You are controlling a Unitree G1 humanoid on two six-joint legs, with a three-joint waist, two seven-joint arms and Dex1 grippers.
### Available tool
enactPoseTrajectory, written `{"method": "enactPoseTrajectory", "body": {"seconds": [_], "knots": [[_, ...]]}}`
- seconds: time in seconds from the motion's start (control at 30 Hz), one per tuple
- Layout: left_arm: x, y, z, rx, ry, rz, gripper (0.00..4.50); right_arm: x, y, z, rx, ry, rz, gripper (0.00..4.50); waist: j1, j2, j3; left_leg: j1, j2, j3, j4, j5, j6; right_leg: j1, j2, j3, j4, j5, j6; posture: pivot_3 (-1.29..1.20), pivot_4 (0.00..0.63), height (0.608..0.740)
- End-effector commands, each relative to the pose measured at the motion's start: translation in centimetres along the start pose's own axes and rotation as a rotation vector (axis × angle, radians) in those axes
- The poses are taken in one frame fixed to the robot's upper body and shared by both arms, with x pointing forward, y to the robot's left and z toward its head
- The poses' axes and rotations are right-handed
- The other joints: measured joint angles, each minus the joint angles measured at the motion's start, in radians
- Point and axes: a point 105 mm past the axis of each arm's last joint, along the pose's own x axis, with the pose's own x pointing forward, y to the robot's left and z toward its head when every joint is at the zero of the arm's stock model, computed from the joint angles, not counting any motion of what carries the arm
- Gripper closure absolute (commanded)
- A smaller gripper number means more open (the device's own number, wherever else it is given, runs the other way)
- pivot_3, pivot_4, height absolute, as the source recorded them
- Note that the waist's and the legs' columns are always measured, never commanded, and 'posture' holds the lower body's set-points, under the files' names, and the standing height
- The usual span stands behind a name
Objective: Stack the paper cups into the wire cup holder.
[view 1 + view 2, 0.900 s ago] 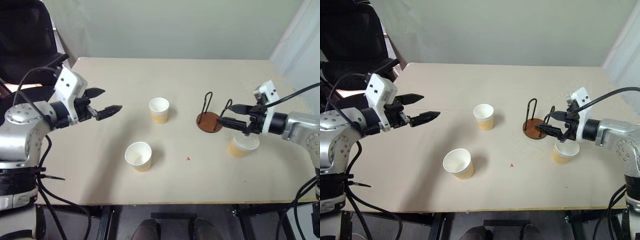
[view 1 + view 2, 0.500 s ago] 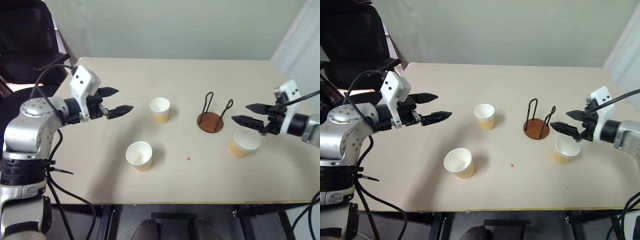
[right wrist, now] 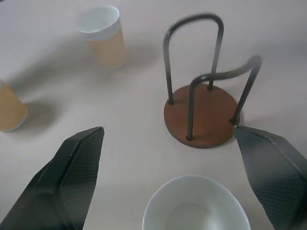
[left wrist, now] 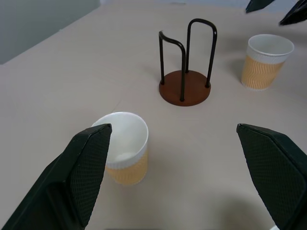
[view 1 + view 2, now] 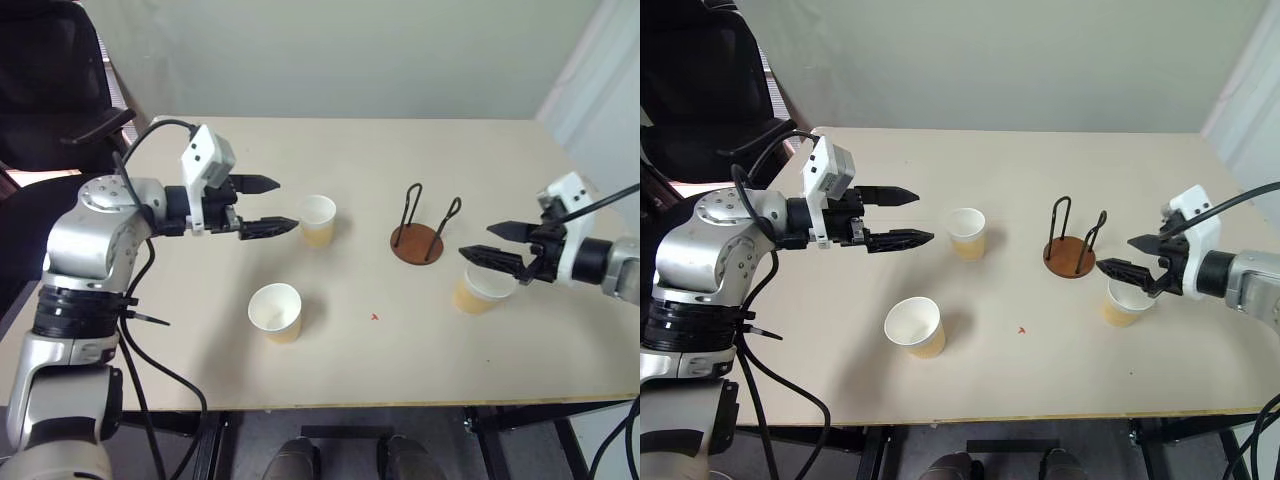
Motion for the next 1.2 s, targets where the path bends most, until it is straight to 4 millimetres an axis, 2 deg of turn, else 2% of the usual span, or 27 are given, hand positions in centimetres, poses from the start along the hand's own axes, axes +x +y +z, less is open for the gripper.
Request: {"method": "enactPoseTrajectory", "body": {"seconds": [0.03, 0.17, 0.43, 0.67, 0.97, 1.1, 1.2], "knots": [[0.1, 0.0, 1.0, 0.055, -0.018, 0.007, 0.00, 0.5, -0.5, 0.9, -0.024, -0.030, -0.025, 0.02, 0.000, 0.000, 0.000, 0.000, 0.000, 0.000, 0.000, 0.000, 0.000, 0.000, 0.000, 0.000, 0.000, 0.000, 0.000, 0.00, 0.150, 0.740], [0.2, -0.3, 1.3, 0.061, -0.032, 0.005, 0.00, 1.6, -1.4, 0.5, -0.004, -0.017, -0.051, 0.02, 0.000, 0.000, 0.000, 0.000, 0.000, 0.000, 0.000, 0.000, 0.001, 0.000, 0.000, 0.000, -0.001, 0.000, 0.000, 0.00, 0.150, 0.740], [-0.2, -0.1, 1.0, 0.060, -0.029, 0.022, 0.00, 3.7, -2.5, 1.2, 0.014, -0.041, -0.102, 0.02, -0.001, 0.000, 0.000, 0.000, 0.000, 0.000, 0.000, 0.000, 0.001, 0.000, 0.000, 0.000, 0.000, 0.000, 0.000, 0.00, 0.150, 0.740], [-0.2, -0.1, 0.5, 0.057, -0.022, 0.025, 0.00, 4.6, -2.1, 2.7, 0.028, -0.097, -0.088, 0.02, -0.002, 0.000, 0.000, 0.000, 0.000, 0.000, 0.000, 0.000, 0.001, -0.001, 0.000, 0.000, 0.000, 0.000, 0.000, 0.00, 0.150, 0.740], [-0.2, 0.1, 0.2, 0.060, -0.019, 0.029, 0.00, 6.3, -1.5, 3.0, 0.066, -0.118, -0.082, 0.02, -0.002, 0.000, 0.000, -0.001, 0.000, 0.000, 0.000, 0.000, 0.001, -0.001, 0.000, -0.001, 0.000, 0.000, 0.000, 0.00, 0.150, 0.740], [-0.4, 0.1, 0.1, 0.060, -0.017, 0.033, 0.00, 6.7, -1.6, 2.8, 0.074, -0.122, -0.096, 0.90, -0.002, 0.000, 0.000, -0.001, 0.000, 0.000, 0.000, 0.000, 0.001, -0.001, 0.000, -0.001, 0.000, 0.000, 0.000, 0.00, 0.150, 0.740], [-0.4, 0.1, 0.1, 0.060, -0.015, 0.035, 0.00, 6.7, -1.7, 2.8, 0.077, -0.127, -0.105, 1.98, -0.002, 0.000, 0.000, -0.001, 0.000, 0.000, 0.000, 0.000, 0.001, -0.001, 0.000, -0.001, 0.000, 0.000, 0.000, 0.00, 0.150, 0.740]]}}
